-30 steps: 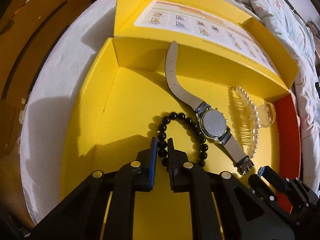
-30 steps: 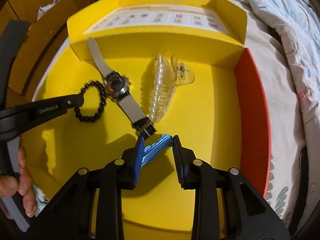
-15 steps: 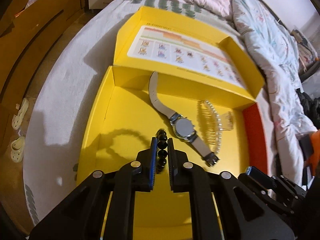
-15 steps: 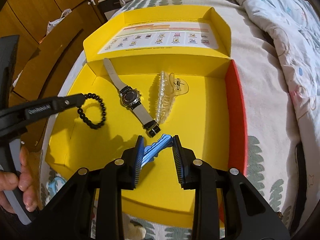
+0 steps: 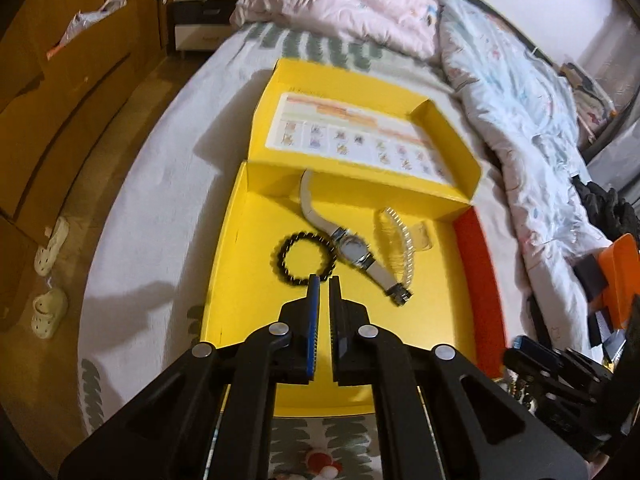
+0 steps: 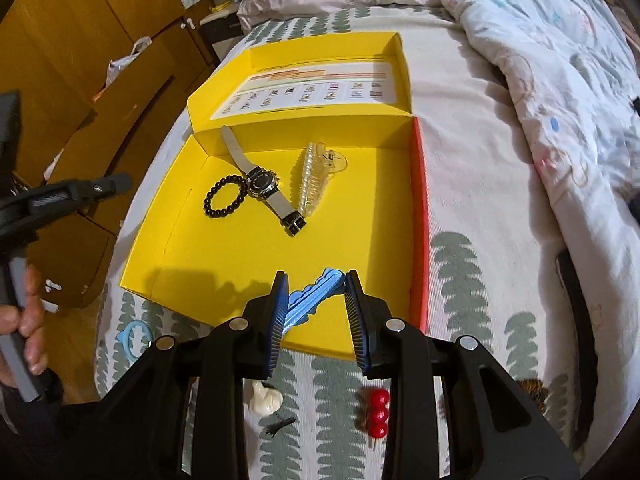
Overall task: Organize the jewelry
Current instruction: 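Carry both held pieces out of the box onto the bed and open both tools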
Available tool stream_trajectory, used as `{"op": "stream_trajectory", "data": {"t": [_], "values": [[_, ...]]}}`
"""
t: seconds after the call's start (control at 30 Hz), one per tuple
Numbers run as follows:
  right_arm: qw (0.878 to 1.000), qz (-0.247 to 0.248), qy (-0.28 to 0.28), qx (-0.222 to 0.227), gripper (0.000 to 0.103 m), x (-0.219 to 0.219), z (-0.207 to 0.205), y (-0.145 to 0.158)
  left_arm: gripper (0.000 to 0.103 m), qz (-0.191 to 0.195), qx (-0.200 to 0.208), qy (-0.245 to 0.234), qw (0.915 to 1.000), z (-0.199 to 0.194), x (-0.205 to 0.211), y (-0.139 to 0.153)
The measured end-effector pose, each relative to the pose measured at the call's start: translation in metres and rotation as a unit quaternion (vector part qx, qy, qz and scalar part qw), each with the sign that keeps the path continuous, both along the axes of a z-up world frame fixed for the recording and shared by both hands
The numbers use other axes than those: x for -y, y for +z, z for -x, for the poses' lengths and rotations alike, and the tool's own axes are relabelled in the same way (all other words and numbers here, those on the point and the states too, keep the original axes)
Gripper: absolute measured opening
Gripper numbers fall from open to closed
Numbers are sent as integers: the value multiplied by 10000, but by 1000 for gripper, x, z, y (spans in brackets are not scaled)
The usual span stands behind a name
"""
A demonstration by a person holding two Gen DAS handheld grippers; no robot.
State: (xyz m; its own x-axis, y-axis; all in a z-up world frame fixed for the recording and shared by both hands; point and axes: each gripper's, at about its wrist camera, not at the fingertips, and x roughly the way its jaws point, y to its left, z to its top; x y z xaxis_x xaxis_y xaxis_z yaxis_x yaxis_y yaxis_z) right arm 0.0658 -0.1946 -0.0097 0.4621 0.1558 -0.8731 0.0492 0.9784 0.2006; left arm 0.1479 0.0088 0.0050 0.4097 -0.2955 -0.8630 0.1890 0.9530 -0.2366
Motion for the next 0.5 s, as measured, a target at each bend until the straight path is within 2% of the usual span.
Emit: {"op": "stream_trajectory", "data": {"t": [0.07, 0.17, 0.27, 0.33, 0.37, 0.43, 0.5], "values": [[10000, -21, 21, 1, 30, -1, 4, -1, 4, -101, -263, -185, 9994, -7, 10, -22], [9999, -91, 84, -69, 30, -4, 3, -6, 5, -356, -429, -248, 9981, -19, 21, -51], [9999, -99, 87, -90, 30, -3, -1, -8, 11, -464, -520, -247, 9973, -31, 25, -70], [9999, -102, 75, -117, 30, -2, -6, -10, 28, -538, -488, -215, 9971, -41, 28, -77], [9998, -106, 83, -125, 30, -1, -8, -11, 32, -548, -436, -196, 9974, -45, 29, -78], [9997, -139, 102, -162, 30, -1, -12, -14, 52, -515, -396, -225, 9976, -51, 32, -78], [9996, -150, 113, -188, 30, -2, -16, -17, 56, -428, -402, -350, 9977, -54, 38, -80]]}}
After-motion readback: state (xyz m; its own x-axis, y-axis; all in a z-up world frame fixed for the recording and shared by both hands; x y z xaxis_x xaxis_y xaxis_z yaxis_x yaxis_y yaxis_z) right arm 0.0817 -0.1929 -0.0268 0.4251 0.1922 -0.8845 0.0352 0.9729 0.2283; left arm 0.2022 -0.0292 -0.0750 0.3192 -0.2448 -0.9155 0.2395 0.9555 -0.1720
